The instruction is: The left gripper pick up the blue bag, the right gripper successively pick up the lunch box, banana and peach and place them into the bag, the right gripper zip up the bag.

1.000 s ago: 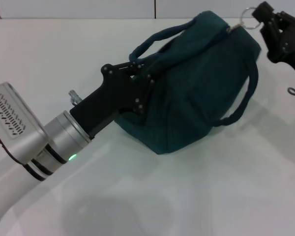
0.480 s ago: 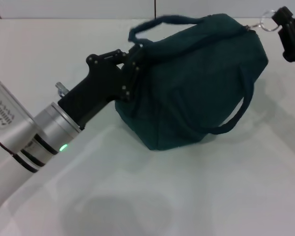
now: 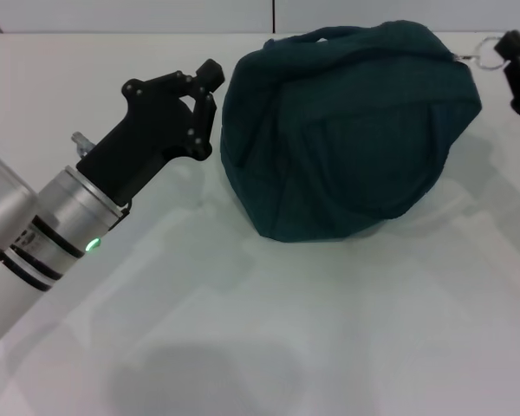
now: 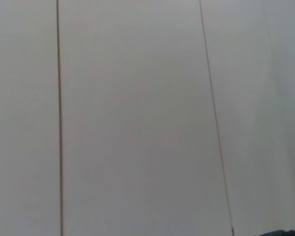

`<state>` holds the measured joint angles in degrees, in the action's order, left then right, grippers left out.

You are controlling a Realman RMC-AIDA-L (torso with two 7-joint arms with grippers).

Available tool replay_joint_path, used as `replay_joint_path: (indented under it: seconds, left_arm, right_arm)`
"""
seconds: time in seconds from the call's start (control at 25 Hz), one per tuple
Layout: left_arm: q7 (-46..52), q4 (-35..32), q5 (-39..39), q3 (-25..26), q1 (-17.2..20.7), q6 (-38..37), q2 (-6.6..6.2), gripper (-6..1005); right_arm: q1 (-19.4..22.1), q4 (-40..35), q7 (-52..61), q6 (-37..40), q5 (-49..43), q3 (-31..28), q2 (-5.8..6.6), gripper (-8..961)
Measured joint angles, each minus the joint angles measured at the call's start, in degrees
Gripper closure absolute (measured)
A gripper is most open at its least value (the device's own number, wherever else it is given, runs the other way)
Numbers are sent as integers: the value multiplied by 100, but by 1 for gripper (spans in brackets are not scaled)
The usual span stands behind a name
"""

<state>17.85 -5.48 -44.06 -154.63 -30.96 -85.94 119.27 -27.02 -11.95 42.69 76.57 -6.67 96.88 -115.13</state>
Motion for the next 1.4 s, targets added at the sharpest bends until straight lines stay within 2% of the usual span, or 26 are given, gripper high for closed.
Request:
replay_joint_path:
  seconds: [0.08,0.2,0.48,0.68,0.8,0.88,1.08,1.12,1.24,1.32,1.4]
  left_arm:
    - [2,20,47,-33,-54,-1,3,958]
    - [9,0,124,-40,-105,-12,12,990]
    - [6,-476,8,434,-36,-68,89,989]
    - [406,-487,31,437,-209,-71,14,980]
    - [1550,-64,220,411,-585,-35,-47,793]
    - [2478,360,511,402,-957,-18,-104,713]
    - [4319,1359,1419,277,-1954,11,-212,514]
    - [4497,1449,1472,224,-2070,11,-219,475]
    - [5397,1915,1484,-499,-2639,15,-221,357]
    - [5818,2170,1540,-765,-2900,42,-186,354]
    - [6100,2474,1782,-840,-3197,158,-89,352]
  right_arm:
    - [-33,-10,31,-13,-86,54,3,932]
    - [-47,-51,30,1,-231,57,-4,878]
    - [-25,-61,45,69,-231,22,-28,769]
    - [10,-54,49,266,-231,15,-27,733]
    - [42,-46,50,288,-231,14,-25,716]
    - [69,-49,51,289,-231,14,-25,705]
    - [81,-49,52,290,-235,15,-33,488]
    - [81,-42,53,289,-240,15,-34,477]
    - [88,-24,59,301,-267,28,-35,444]
    - [101,-16,62,332,-278,44,-35,433]
    - [141,-15,63,378,-283,51,-35,434]
